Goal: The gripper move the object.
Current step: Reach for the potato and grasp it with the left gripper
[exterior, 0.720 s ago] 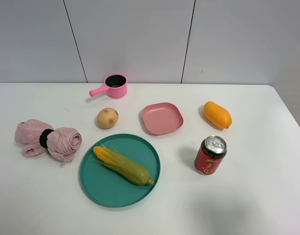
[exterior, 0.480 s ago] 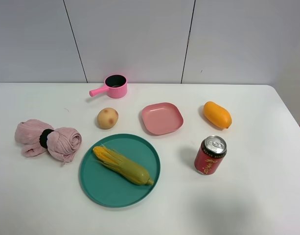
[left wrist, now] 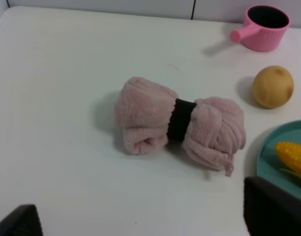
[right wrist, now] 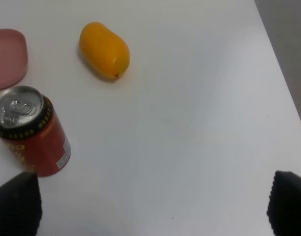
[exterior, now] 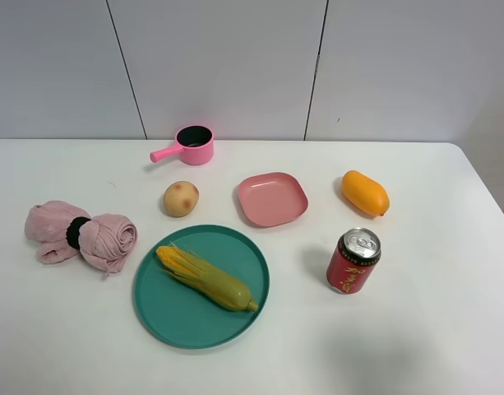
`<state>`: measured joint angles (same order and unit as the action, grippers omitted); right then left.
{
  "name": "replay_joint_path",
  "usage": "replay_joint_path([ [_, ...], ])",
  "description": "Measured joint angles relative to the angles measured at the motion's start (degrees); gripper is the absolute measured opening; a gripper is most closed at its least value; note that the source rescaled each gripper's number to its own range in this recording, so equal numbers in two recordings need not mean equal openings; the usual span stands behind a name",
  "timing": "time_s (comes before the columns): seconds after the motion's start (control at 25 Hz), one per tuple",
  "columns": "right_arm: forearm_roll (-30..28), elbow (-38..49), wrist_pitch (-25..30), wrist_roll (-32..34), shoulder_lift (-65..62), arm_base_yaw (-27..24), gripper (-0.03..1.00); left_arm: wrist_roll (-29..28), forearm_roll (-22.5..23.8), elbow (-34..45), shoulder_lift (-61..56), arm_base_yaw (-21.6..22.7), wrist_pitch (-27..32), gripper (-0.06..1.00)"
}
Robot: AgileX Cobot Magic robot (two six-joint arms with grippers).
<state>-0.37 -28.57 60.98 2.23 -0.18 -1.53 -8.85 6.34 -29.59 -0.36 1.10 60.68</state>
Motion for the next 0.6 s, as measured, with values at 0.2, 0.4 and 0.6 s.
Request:
replay_joint_path([
  [0.2, 0.0, 0.0, 0.0, 0.0, 0.0, 0.0, 1.0, 0.0, 0.0, 0.0, 0.0, 0.0, 0.0, 0.84],
  [0.4, 0.0, 0.0, 0.0, 0.0, 0.0, 0.0, 1.0, 0.0, 0.0, -0.06, 0.08, 0.0, -0.13, 0.84],
  [0.6, 0.0, 0.0, 0.0, 0.0, 0.0, 0.0, 1.0, 1.88, -1.14, -4.13, 9.18, 0.0, -0.12, 0.95],
])
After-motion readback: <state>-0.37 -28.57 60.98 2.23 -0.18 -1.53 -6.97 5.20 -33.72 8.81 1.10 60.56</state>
